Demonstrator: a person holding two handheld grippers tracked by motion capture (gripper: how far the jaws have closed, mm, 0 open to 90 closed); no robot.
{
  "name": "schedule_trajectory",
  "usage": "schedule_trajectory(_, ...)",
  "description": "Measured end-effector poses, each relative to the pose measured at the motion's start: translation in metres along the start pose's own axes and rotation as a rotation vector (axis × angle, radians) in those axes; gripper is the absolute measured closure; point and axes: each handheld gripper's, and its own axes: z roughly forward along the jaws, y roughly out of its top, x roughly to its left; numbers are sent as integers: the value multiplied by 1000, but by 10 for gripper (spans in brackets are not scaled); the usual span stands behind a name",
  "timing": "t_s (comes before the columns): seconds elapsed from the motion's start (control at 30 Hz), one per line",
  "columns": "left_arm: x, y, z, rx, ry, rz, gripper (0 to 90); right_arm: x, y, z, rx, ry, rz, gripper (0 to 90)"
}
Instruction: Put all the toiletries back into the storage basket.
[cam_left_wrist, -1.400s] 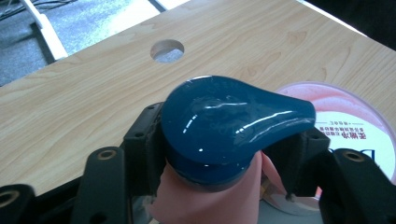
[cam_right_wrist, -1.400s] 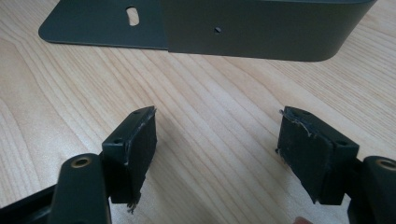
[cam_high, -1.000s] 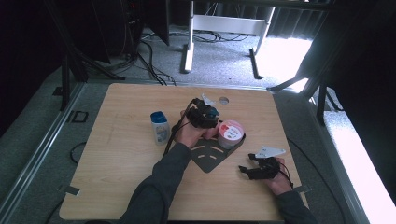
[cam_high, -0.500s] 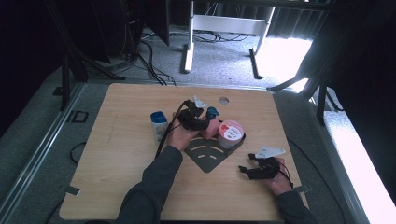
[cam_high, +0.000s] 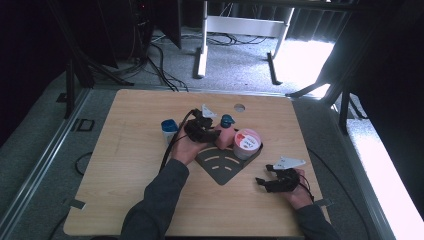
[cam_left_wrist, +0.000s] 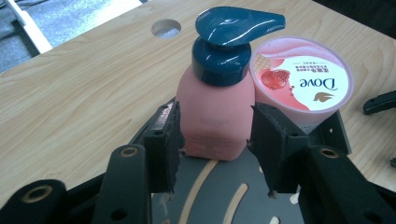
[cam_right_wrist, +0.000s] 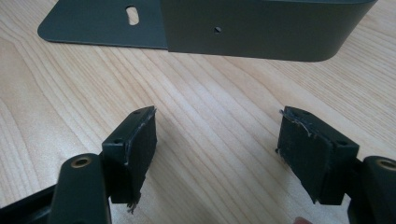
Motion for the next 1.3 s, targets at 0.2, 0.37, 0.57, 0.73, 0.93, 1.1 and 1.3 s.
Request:
schedule_trajectory(0.2,5,-5,-10,4,-13,-8,542,0,0,0,0,-1,-1,278)
schedule_trajectory(0.37,5,-7,-17,10,-16,13,504,0,0,0,1,0,1,279)
schedule_trajectory(0.57,5,-9,-26,-14,-46,31,493,0,0,0,0,0,-1,279)
schedule_trajectory(0.73,8,-10,-34,-19,-47,55,487,0,0,0,0,0,-1,279)
schedule_trajectory(0.93,11,-12,-41,-22,-51,71,491,0,0,0,0,-1,-1,279)
schedule_trajectory(1.1,16,-14,-45,-10,-48,81,491,0,0,0,0,0,0,279)
schedule_trajectory(1.3,21,-15,-50,-8,-42,91,490,0,0,0,0,0,1,279)
